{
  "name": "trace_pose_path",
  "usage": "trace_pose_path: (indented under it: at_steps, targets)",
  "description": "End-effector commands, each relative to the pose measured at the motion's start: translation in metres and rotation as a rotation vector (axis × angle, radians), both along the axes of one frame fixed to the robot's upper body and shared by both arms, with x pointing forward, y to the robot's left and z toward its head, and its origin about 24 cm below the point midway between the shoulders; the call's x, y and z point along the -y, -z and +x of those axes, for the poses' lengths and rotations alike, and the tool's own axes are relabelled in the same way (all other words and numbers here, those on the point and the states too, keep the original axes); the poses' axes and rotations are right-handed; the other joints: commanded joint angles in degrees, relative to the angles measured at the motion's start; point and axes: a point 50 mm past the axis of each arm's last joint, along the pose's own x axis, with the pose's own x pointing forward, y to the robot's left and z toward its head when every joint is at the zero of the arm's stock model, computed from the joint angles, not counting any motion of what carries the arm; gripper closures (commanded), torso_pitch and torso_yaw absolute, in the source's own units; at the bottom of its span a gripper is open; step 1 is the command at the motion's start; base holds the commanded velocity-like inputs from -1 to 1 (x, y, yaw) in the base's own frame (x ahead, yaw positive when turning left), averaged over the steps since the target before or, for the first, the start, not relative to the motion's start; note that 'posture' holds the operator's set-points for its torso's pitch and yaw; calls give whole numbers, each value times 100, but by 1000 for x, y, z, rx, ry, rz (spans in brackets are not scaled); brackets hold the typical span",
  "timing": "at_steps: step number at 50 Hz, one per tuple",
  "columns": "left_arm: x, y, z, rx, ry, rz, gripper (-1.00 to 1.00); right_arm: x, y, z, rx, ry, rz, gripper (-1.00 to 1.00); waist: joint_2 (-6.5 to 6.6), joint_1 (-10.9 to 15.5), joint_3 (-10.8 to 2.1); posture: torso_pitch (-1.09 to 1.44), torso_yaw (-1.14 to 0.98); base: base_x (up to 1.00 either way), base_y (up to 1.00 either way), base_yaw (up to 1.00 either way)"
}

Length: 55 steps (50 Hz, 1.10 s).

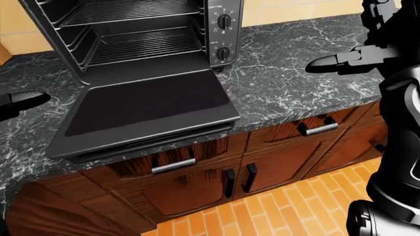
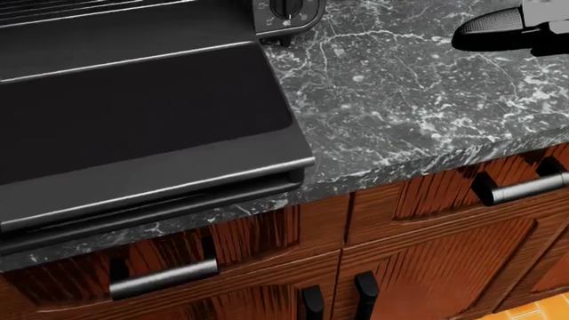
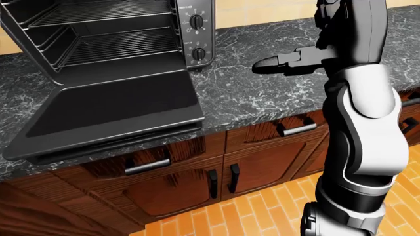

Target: Close the toaster oven door.

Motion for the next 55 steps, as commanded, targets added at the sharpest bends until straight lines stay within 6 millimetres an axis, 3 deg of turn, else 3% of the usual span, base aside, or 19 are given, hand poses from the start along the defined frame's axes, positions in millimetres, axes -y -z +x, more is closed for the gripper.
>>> trace_pose_path:
  at_steps: [1, 3, 5, 8, 12, 14, 15, 16, 17, 19, 23, 26, 28, 30, 35, 46, 47, 50, 55]
  targets:
    - [1, -15, -7, 68, -11, 41, -100, -2, -14, -9, 78, -2, -22, -100, 40, -3, -264, 0, 0, 7, 19, 0]
    - [1, -16, -8, 70, -10, 41, -100, -2, -14, -9, 79, -3, -24, -100, -44, -17, -148, 0, 0, 10, 25, 0]
    - [1, -16, -8, 70, -11, 41, -100, -2, -13, -9, 79, -5, -24, -100, -186, -23, -145, 0, 0, 14, 30, 0]
    - [1, -15, -8, 69, -11, 41, -100, -2, -14, -9, 79, -5, -23, -100, -171, -38, -154, 0, 0, 14, 30, 0]
    - [1, -15, -8, 69, -12, 41, -100, -2, -13, -9, 77, -7, -23, -100, 118, -101, -45, 0, 0, 14, 30, 0]
    - [1, -14, -8, 68, -12, 40, -100, -2, -13, -9, 75, -8, -22, -100, 523, -124, -165, 0, 0, 14, 29, 0]
    - [1, -14, -8, 68, -12, 41, -100, -2, -12, -9, 75, -7, -19, -100, 524, -117, -227, 0, 0, 15, 27, 0]
    - [1, -14, -8, 69, -12, 40, -100, -2, -12, -8, 73, -7, -16, -100, 413, -74, -57, 0, 0, 7, 10, 0]
    - [1, -14, -9, 69, -12, 41, -100, -2, -12, -9, 73, -8, -15, -100, 446, -70, 16, 0, 0, 0, 0, 0]
    - [1, -14, -9, 70, -12, 41, -100, -2, -13, -9, 75, -11, -12, -100, 360, -86, -59, 0, 0, 0, 0, 0]
    - [1, -14, -9, 70, -11, 41, -100, -2, -11, -9, 73, -12, -12, -100, 234, -45, 61, 0, 0, 0, 0, 0]
    - [1, -14, -9, 70, -12, 42, -100, -2, -12, -9, 76, -12, -11, -100, 13, 29, 79, 0, 0, 0, 0, 0]
    - [1, -14, -9, 70, -12, 42, -100, -2, -11, -8, 76, -8, -12, -100, -264, 95, -7, 0, 0, 0, 0, 0]
    - [1, -14, -9, 70, -12, 42, -100, 0, -13, -8, 76, -2, -1, -100, -144, 113, 15, 0, 0, 0, 0, 0]
    - [1, -15, -8, 71, -12, 43, -100, 4, -16, -5, 101, 80, 18, -100, -28, 62, -84, 0, 0, 0, 0, 0]
    - [1, -17, -10, 74, -12, 46, -100, 11, -12, 1, 73, 83, 39, -100, 40, -14, -108, 0, 0, 0, 0, 0]
    - [1, -17, -10, 74, -14, 45, -100, 10, -12, 1, 73, 83, 37, -100, 48, 84, -218, 0, 0, 0, 0, 61]
    - [0, -17, -9, 72, -15, 43, -100, 9, -13, 2, 77, 79, 30, -100, 83, 62, -118, 0, 0, 0, 0, 100]
    - [0, -17, -10, 73, -16, 43, -100, 9, -13, 2, 77, 83, 24, -100, 276, 102, -131, 0, 0, 0, 0, 100]
